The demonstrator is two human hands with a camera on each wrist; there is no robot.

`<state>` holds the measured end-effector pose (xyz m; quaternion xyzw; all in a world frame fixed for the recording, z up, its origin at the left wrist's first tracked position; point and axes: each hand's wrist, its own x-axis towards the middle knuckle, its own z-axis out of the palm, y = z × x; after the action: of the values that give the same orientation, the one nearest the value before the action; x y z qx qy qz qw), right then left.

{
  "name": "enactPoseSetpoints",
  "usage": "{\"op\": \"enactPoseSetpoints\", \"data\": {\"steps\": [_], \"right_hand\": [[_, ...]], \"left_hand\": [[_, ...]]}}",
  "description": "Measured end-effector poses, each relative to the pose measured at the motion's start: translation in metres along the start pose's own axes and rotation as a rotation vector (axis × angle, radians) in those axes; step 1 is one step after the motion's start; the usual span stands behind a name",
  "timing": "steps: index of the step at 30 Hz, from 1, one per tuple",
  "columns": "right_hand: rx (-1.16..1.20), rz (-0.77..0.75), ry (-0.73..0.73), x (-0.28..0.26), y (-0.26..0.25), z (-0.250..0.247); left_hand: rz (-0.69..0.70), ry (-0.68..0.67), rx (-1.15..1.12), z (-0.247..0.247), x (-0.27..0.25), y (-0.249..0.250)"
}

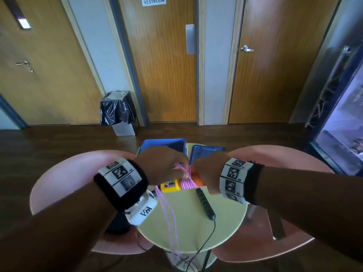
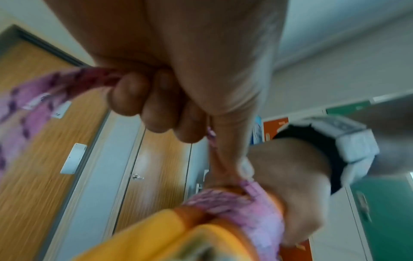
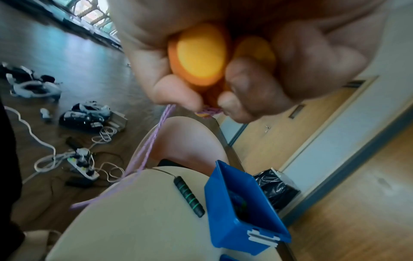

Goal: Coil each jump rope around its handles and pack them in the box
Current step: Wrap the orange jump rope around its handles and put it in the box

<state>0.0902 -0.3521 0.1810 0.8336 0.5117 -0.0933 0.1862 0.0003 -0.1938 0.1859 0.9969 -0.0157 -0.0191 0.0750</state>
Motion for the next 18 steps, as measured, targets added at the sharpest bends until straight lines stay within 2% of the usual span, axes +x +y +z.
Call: {"op": "enactPoseSetpoints", "data": {"steps": [3,6,12,14,18], "right_hand": [[-0.042,-0.09,-0.038,-0.011,-0.003,0.0],[-0.118,-0.164,-0.021,-0.02,-0.003,-0.003],[-0.13,-0.226,0.021,-0.041,0.005,-0.012],[-0.095,-0.231,0.039,-0.048,0.008,-0.019],[0.111,-0.239,0.099,-0.061,0.02,-0.035]], "left_hand": [[0.055,-0.047,0.054,0.0,0.003,-0.005],[0.053,-0.112,-0.092,0.003,0.004,-0.005],[0.068,-0.106,-0.383,0.006,0.005,-0.012],[0.095,-0.075,-0.455,0.004,0.005,-0.011],[0.049,-0.002,-0.733,-0.005,0.002,-0.01]]}}
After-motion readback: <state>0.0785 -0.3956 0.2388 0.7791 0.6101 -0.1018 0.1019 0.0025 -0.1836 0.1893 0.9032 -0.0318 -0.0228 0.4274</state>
